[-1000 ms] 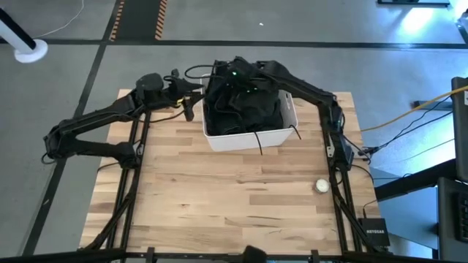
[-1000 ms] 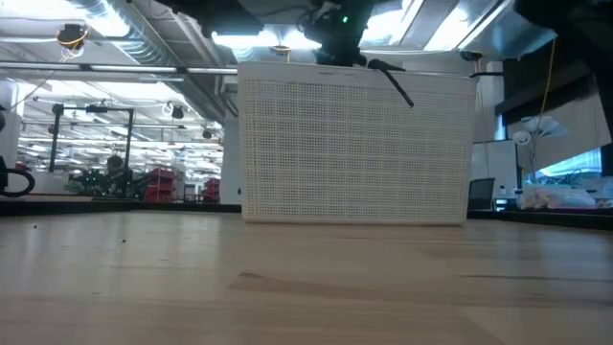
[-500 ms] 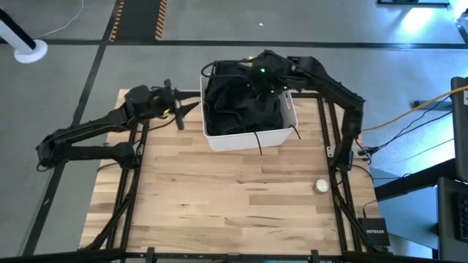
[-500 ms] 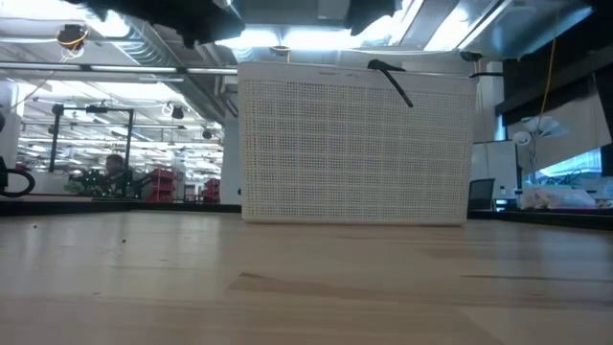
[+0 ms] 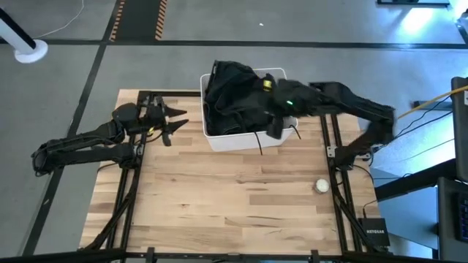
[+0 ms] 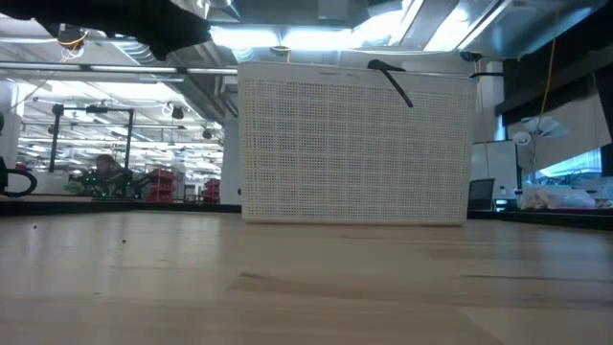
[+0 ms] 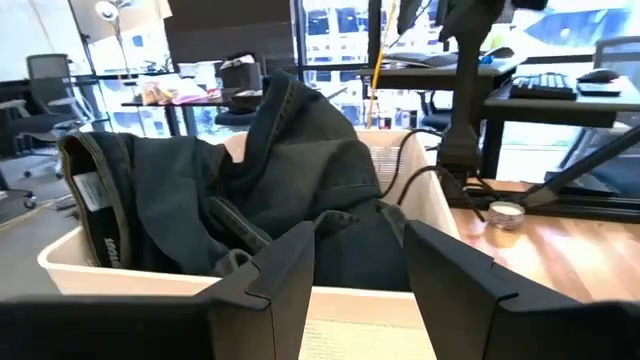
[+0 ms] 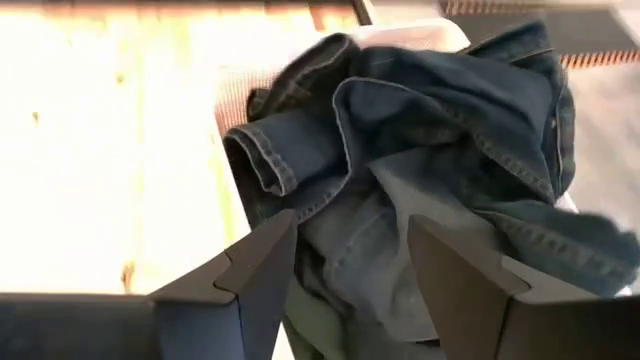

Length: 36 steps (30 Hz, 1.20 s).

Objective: Sort clothes
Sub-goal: Return to Home Position

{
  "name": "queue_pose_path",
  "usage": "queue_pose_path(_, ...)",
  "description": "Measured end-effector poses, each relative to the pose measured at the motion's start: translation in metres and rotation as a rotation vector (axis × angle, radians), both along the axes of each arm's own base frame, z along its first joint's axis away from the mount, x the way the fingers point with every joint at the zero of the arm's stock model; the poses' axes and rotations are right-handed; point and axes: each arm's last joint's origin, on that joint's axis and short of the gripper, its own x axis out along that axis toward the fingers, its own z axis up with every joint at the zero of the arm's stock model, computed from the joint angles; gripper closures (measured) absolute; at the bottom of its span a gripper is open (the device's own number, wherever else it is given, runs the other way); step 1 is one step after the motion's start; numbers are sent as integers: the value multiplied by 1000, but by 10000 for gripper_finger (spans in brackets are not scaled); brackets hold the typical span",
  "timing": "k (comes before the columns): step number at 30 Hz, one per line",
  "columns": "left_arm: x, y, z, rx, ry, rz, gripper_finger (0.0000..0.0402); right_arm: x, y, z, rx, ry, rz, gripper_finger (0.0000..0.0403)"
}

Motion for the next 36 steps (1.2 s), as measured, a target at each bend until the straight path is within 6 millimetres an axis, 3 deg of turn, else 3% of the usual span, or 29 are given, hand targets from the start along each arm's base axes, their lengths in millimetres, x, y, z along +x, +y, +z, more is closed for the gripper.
queue_pose_path(9, -7, -7, -13, -37, 18, -14, 249, -90, 14, -80, 167, -410, 36, 190)
queue_pose_path(13, -7, -9, -18, -75, 60, -24, 249, -116, 20, -125, 307, -523, 54, 190)
queue_pose_path(18, -6, -13, -25, -112, 79, -53, 249, -133, 31, -179, 427, -580, 80, 190)
queue_pose_path(23, -7, -17, -35, -153, 71, -54, 249, -144, 42, -205, 500, -597, 128, 210)
queue_pose_path(26, -10, -20, -42, -160, 69, -51, 249, -146, 46, -216, 482, -598, 152, 250)
queue_pose_path(33, -16, -24, -60, -180, -16, -70, 249, -149, 46, -248, 384, -625, 208, 384)
queue_pose_path(36, -21, -25, -69, -170, -21, -68, 249, -152, 45, -256, 343, -664, 239, 388)
